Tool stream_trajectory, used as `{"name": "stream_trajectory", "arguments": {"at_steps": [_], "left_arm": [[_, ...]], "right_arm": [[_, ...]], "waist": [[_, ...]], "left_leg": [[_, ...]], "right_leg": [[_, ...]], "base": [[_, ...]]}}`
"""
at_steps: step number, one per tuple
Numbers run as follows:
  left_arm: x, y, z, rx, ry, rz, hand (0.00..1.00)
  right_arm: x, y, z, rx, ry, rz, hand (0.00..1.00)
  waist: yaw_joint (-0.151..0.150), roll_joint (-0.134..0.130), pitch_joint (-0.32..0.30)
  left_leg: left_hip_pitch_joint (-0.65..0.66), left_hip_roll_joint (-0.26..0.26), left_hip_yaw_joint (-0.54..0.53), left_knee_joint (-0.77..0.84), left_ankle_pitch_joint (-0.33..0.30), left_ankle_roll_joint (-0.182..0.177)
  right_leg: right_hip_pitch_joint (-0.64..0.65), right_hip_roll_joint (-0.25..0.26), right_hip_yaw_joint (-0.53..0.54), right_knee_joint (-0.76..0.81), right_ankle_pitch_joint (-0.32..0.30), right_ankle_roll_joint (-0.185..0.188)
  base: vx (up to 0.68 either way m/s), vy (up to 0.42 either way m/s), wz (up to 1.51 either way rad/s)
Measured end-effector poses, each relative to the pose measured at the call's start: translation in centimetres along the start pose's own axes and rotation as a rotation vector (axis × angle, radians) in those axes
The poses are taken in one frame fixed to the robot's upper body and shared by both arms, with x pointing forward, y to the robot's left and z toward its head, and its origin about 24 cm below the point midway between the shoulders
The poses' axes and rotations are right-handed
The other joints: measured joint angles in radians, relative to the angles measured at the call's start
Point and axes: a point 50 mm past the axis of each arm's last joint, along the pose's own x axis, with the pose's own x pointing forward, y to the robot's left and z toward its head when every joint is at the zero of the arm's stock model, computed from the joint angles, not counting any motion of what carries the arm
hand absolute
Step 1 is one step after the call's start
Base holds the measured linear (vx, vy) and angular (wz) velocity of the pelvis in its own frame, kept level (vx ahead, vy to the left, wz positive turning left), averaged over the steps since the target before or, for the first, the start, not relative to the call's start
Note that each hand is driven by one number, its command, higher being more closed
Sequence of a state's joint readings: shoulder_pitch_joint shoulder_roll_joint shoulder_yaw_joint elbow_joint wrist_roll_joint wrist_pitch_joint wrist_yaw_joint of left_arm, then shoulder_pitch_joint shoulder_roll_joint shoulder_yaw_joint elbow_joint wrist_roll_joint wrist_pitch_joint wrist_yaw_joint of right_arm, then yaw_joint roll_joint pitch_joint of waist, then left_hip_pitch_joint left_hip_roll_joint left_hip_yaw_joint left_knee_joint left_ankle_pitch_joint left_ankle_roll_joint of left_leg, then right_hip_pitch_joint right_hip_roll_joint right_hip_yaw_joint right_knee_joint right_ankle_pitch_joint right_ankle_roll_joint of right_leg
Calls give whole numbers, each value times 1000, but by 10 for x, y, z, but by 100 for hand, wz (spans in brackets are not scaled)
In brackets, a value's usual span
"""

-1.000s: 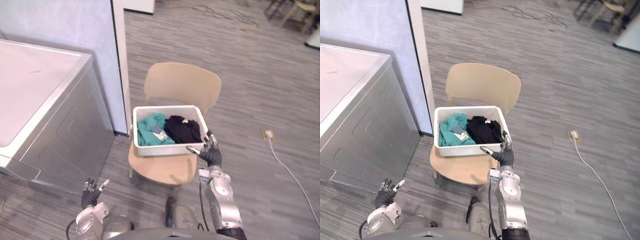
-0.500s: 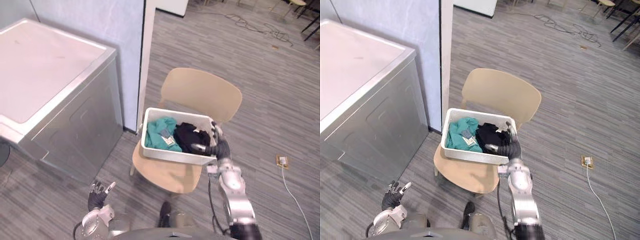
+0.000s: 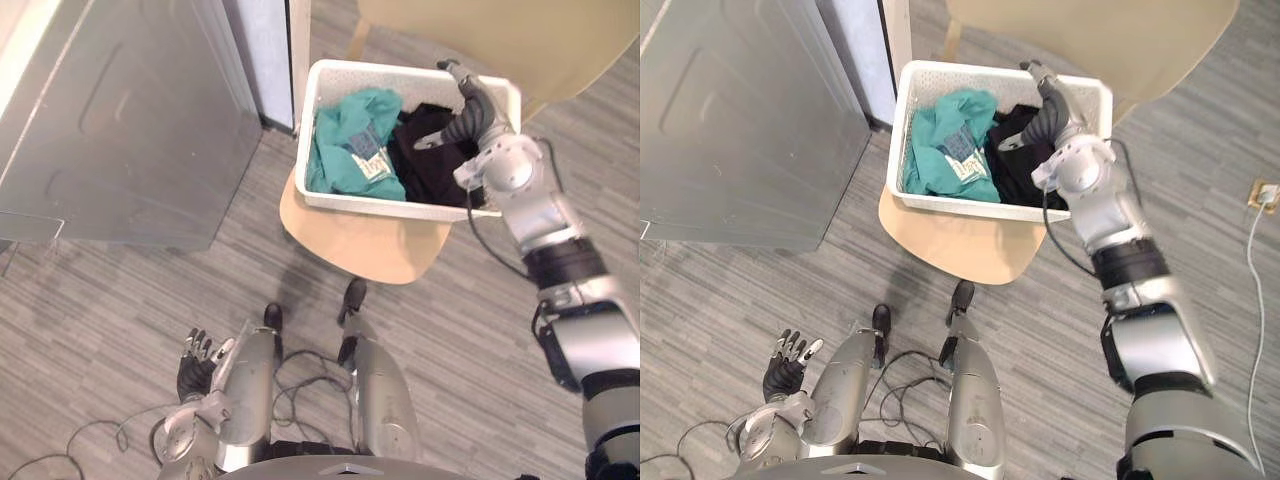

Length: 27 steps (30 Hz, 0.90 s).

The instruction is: Pick up the laundry basket with both hands and put the clothes into the washing machine.

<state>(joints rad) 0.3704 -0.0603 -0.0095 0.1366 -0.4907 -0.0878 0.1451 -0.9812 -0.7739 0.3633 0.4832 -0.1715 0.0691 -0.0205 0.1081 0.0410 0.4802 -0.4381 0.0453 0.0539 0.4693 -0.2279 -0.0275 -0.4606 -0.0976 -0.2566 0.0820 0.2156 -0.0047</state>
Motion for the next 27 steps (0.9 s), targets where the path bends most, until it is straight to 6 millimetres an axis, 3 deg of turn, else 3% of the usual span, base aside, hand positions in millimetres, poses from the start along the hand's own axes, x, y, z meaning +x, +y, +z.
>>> {"name": "stream_trajectory", "arguments": {"at_steps": [5,7,11,17,21,27], "left_arm": [[15,-20,3,-14,-9,-58,0],[23,-29,4,-11,-9,-80,0],[33,-40,8,-30,-13,-94,0],[39,-47,10,-36,-15,-111,0],[39,-56,13,-65,-22,-144,0],[26,-92,34,-184,-96,-321,0]], "right_arm": [[12,14,15,-162,-16,31,0],[19,33,24,-194,-10,63,0],[26,59,42,-160,-17,98,0],[31,77,52,-156,-3,120,0],[39,63,38,-197,83,100,0],[40,-14,-14,-248,279,24,0]], "waist": [[27,11,17],[42,11,18],[56,11,18],[79,9,19],[88,10,19],[121,29,28]], "left_leg": [[-41,2,5,1,6,-2],[-51,6,0,2,11,-4],[-92,12,-28,18,12,-8],[-139,11,-56,32,19,-13],[-161,-4,-85,-5,53,-22],[-205,-29,-142,-79,126,-41]], "right_leg": [[-28,8,3,-37,27,-8],[-30,14,-3,-50,34,-14],[-41,20,-31,-62,38,-20],[-57,21,-59,-75,49,-27],[-65,11,-96,-96,56,-30],[-106,-14,-168,-103,58,-31]], "base": [[2,47,-2],[6,37,5],[-13,43,14],[-27,68,14],[-14,51,35],[-29,34,38]]}}
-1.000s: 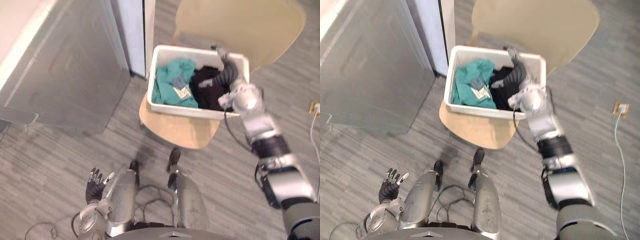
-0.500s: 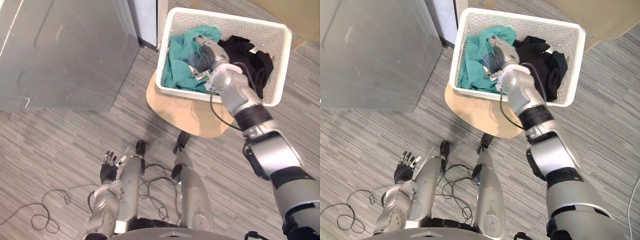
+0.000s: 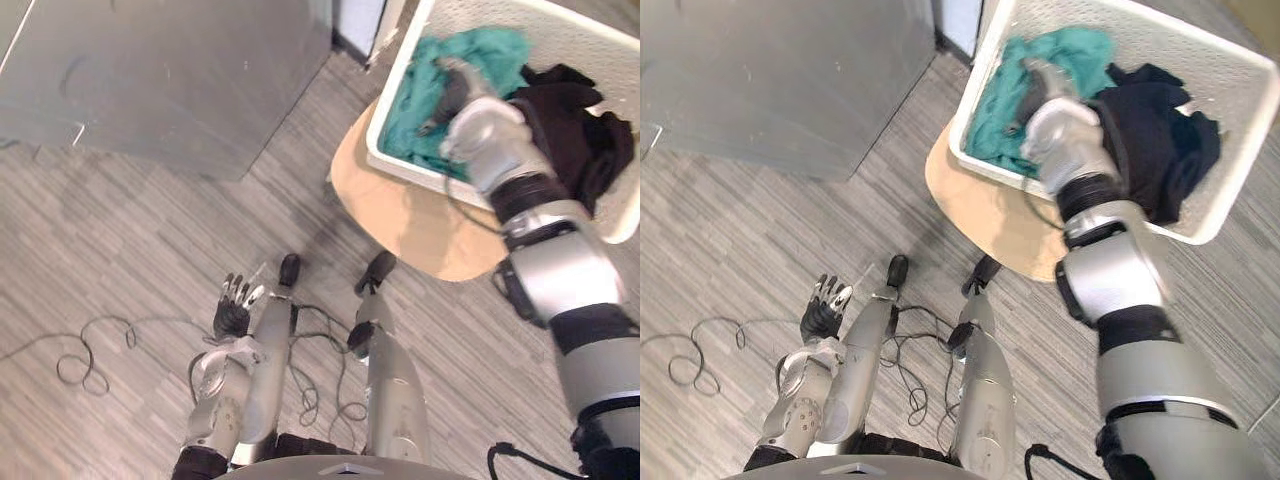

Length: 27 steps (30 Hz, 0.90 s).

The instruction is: Pick up the laundry basket with both hands and put the clothes into the washing machine.

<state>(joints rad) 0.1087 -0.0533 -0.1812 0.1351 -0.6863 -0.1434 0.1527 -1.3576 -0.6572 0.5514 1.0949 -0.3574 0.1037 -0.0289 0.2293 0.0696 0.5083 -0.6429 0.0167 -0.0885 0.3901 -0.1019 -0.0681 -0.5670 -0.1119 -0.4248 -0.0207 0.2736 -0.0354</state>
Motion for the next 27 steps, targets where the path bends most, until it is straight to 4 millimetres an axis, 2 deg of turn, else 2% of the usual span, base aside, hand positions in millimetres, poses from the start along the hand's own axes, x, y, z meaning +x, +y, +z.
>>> {"name": "stream_trajectory", "arguments": {"at_steps": [4,5,8,12,16,19,21,25,27], "left_arm": [[-1,-18,10,-76,-47,-95,0],[-2,-20,12,-80,-51,-106,0],[-3,-29,9,-81,-43,-164,0],[-6,-39,6,-81,-21,-233,0],[-6,-40,5,-81,-18,-239,0],[-6,-39,4,-80,-18,-235,0],[-5,-39,4,-81,-19,-231,0],[-1,-36,-1,-86,1,-207,0],[1,-36,0,-82,1,-208,0]], "right_arm": [[-2,-20,-26,-60,48,20,0],[-3,-21,-28,-49,53,30,100],[-5,-24,-36,16,64,80,100],[-6,-29,-34,136,37,112,100],[-9,-21,-29,277,-24,129,100],[-14,-3,-26,397,-73,168,100],[-16,2,-23,441,-96,177,100],[-19,3,-5,539,-183,132,100],[-21,-10,8,602,-247,58,100]], "waist": [[2,1,0],[1,1,0],[-6,1,-1],[-10,1,-2],[-17,2,-4],[-26,4,-6],[-35,5,-7],[-60,5,-7],[-74,5,-7]], "left_leg": [[-24,-4,5,-28,22,0],[-27,-3,6,-29,23,0],[-39,9,33,-28,23,0],[-40,28,94,-25,26,4],[-25,40,148,-25,28,8],[5,46,171,-27,28,8],[16,47,176,-27,28,8],[59,56,193,-30,27,9],[82,61,203,-34,27,10]], "right_leg": [[-31,-14,-12,4,0,0],[-32,-14,-16,4,0,0],[-37,-15,-24,4,-2,-1],[-46,-17,-15,7,-2,-1],[-44,-17,3,8,-2,-1],[-24,-15,12,8,-5,2],[-17,-15,14,8,-15,5],[16,-8,18,3,-26,1],[34,-7,11,-3,-22,7]], "base": [[-34,57,13],[-30,51,9],[-21,53,6],[-3,51,-7],[29,25,-13],[18,4,-13],[-5,1,-10],[-11,0,-14],[-17,12,-19]]}}
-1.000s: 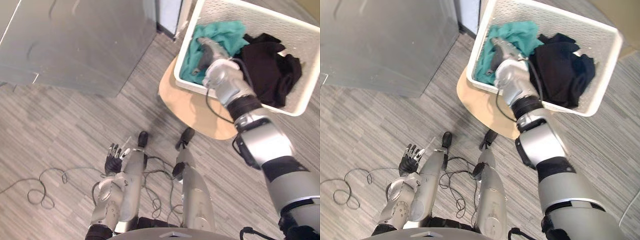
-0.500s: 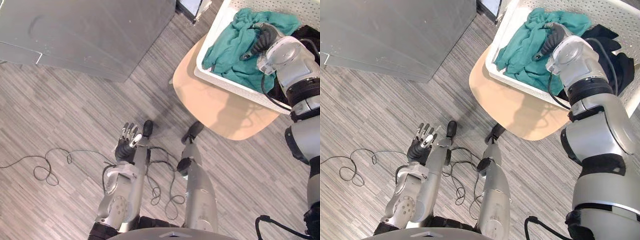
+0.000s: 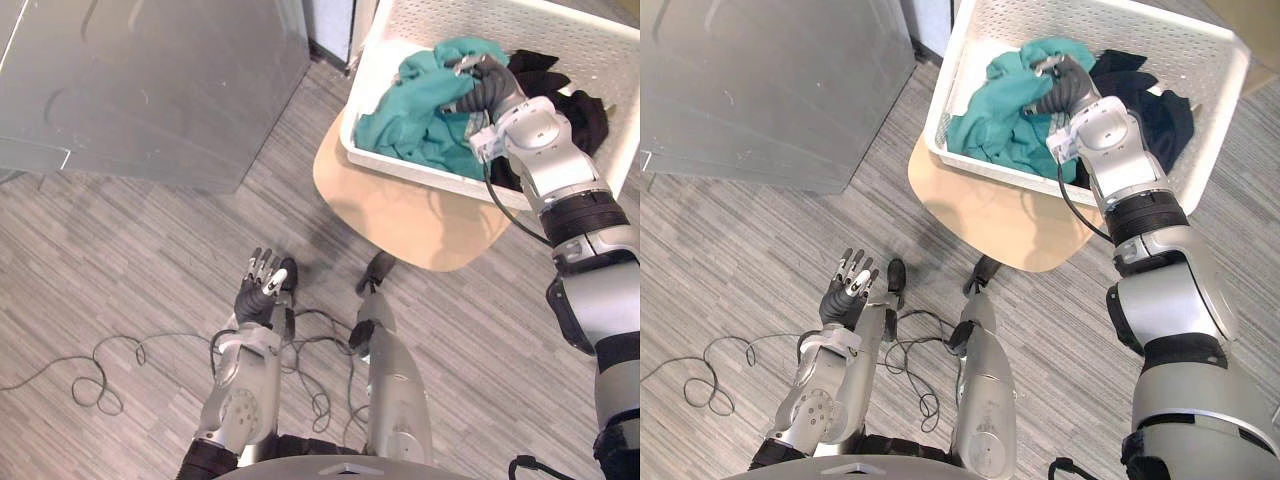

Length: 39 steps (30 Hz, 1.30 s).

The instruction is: Pick up the laundry basket with both hands and put the clothes into the washing machine.

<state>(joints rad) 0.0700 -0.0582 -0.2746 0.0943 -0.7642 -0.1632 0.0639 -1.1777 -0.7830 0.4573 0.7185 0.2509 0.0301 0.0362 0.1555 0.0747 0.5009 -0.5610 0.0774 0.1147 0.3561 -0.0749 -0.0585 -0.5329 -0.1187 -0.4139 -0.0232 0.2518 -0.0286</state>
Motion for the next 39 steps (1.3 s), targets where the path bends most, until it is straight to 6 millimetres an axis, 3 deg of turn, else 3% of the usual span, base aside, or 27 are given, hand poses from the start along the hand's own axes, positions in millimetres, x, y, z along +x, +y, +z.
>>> {"name": "stream_trajectory", "arguments": {"at_steps": [7,13,15,19,24,27,33,39], "left_arm": [[0,3,2,8,-6,27,0],[-1,5,2,14,1,33,0],[-2,8,3,25,3,42,0],[-13,29,4,117,29,105,0],[-29,47,1,213,74,154,0],[-30,45,0,251,87,137,0],[-26,24,16,371,7,37,0],[-14,17,30,548,-20,-56,0]], "right_arm": [[1,-13,24,99,-103,-151,100],[-4,-18,48,175,-215,-228,100],[-10,-18,45,202,-233,-258,100],[-27,5,12,271,-178,-253,100],[-49,21,2,290,-203,-229,100],[-67,32,-1,300,-234,-189,100],[-95,49,-9,302,-261,-71,100],[-107,59,6,386,-350,66,100]], "waist": [[-32,-10,-24],[-61,-19,-47],[-74,-31,-62],[-93,-71,-133],[-116,-87,-216],[-125,-90,-261],[-151,-90,-345],[-176,-87,-387]], "left_leg": [[71,10,29,-7,-16,0],[122,43,42,79,-89,-1],[132,49,40,99,-105,1],[186,60,52,117,-148,8],[253,62,78,107,-170,10],[309,63,103,85,-180,8],[380,72,155,72,-209,8],[445,70,216,48,-223,10]], "right_leg": [[59,21,33,-30,20,8],[131,60,78,-30,31,-1],[149,72,81,-31,30,0],[208,85,108,-44,11,15],[261,87,135,-57,7,20],[296,87,156,-57,2,27],[330,92,209,-58,-7,39],[358,97,272,-59,-14,47]], "base": [[4,35,-19],[24,88,-26],[7,75,-12],[16,96,-16],[54,124,-15],[80,141,-17],[56,131,-28],[-7,73,-28]]}}
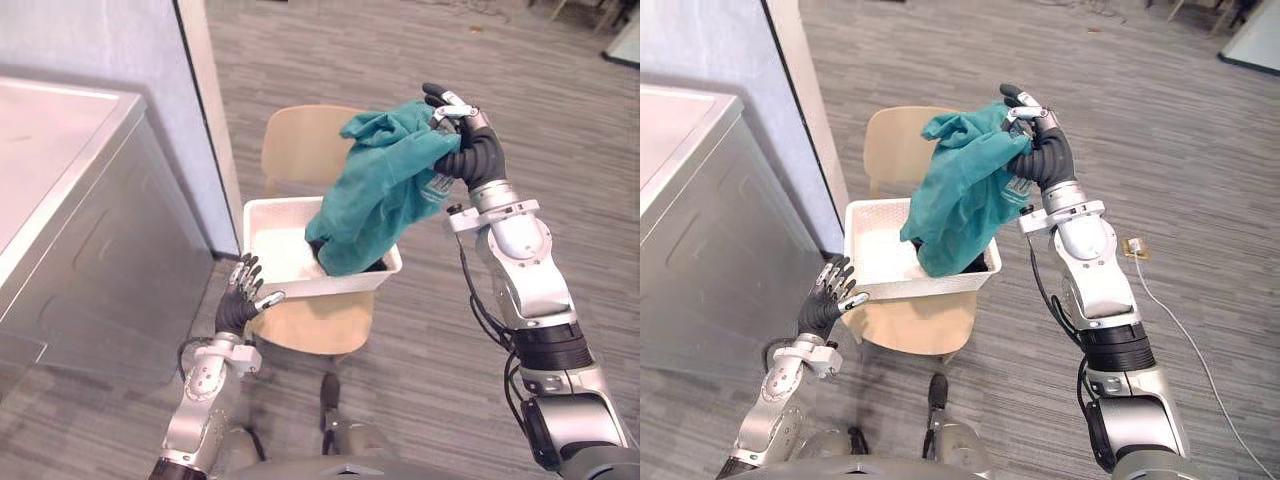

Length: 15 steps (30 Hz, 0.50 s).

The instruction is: Pick up the laundry basket with both hands and put the clothes into the washing machine.

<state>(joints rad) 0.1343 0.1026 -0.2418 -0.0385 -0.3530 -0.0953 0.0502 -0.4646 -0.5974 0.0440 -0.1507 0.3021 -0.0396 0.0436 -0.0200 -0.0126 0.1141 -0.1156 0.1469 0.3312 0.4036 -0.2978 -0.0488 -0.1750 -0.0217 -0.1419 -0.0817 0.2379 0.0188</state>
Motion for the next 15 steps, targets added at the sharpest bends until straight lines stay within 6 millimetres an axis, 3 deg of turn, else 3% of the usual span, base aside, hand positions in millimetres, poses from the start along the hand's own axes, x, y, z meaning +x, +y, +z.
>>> {"name": "stream_trajectory", "arguments": {"at_steps": [3,6,10,15], "left_arm": [[12,-1,-1,68,20,-61,0],[28,-6,-14,114,111,-149,0],[42,-22,-25,149,197,-274,0],[60,-34,-28,180,235,-303,0]], "right_arm": [[-1,18,4,68,-11,139,100],[-4,40,7,145,-11,280,100],[-10,69,-1,258,38,416,100],[-11,95,11,312,5,548,100]], "waist": [[-13,15,-27],[-15,28,-36],[-22,29,-37],[-40,29,-36]], "left_leg": [[15,-1,14,-7,0,0],[18,-2,22,-7,0,0],[27,-5,26,-8,2,1],[28,-22,26,-21,12,8]], "right_leg": [[4,2,15,0,2,-1],[3,1,22,0,9,-2],[2,-1,27,0,18,-3],[-2,-15,28,0,21,-3]], "base": [[-9,44,-14],[-14,54,-7],[-26,52,-4],[-37,64,3]]}}
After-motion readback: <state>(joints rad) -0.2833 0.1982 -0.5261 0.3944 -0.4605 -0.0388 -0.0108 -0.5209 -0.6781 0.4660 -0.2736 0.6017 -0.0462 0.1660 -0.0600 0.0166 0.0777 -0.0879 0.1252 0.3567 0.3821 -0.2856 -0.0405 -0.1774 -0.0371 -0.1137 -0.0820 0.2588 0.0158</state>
